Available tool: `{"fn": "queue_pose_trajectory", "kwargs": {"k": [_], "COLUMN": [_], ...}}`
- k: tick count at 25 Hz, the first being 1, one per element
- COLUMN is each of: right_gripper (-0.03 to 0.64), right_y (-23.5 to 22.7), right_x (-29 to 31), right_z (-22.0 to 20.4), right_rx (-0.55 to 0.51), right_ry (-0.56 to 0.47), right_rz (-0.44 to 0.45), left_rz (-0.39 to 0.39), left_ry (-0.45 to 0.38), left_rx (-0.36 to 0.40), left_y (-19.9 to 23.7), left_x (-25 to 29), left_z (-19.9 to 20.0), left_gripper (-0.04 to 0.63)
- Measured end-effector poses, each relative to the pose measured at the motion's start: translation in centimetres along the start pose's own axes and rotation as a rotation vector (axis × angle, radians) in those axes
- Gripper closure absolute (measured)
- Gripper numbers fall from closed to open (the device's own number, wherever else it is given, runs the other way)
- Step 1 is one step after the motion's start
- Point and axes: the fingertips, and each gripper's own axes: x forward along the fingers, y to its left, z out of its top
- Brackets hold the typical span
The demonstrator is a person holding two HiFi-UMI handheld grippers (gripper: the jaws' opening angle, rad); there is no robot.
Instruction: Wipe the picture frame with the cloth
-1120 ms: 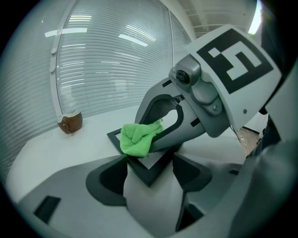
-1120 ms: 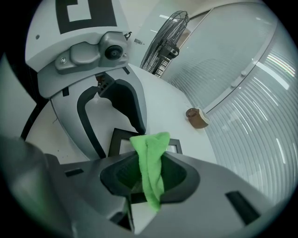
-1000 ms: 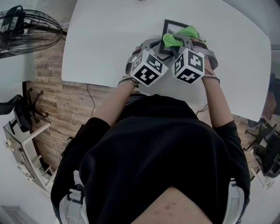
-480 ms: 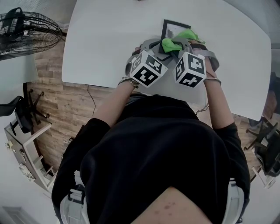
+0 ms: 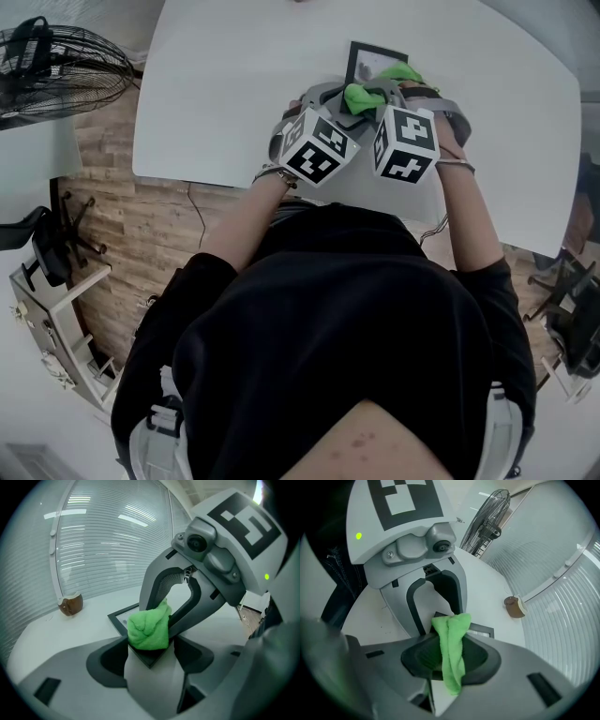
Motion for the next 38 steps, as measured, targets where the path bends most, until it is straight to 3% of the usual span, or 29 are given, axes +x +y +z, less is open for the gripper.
{"fn": "queue_pose_trajectory", "kwargs": {"k": [10, 21, 31, 38], "right_gripper": [0.506, 0.506, 0.505, 0.503], "right_y": [0.3, 0.4, 1.0, -0.2], "right_x": [-0.1, -0.8, -1.5, -3.1], "right_z": [0.3, 0.1, -0.2, 0.4], "right_rx": [-0.001, 0.076, 0.125, 0.240], "right_ry": [-0.004, -0.082, -0.122, -0.193], "right_rz": [0.009, -0.009, -0.010, -0.079], "left_rz": [0.010, 0.006, -0.005, 0.002], "left_ry": [0.002, 0.008, 0.011, -0.059], "left_rx": [0.017, 0.030, 0.086, 0.077], "left_y": [-0.1, -0.6, -0.7, 0.4], "left_x": [0.0, -0.1, -0.4, -2.0], "left_z": [-0.1, 0.1, 0.0, 1.3], "left_gripper": [0.276, 0.276, 0.279, 0.279]}}
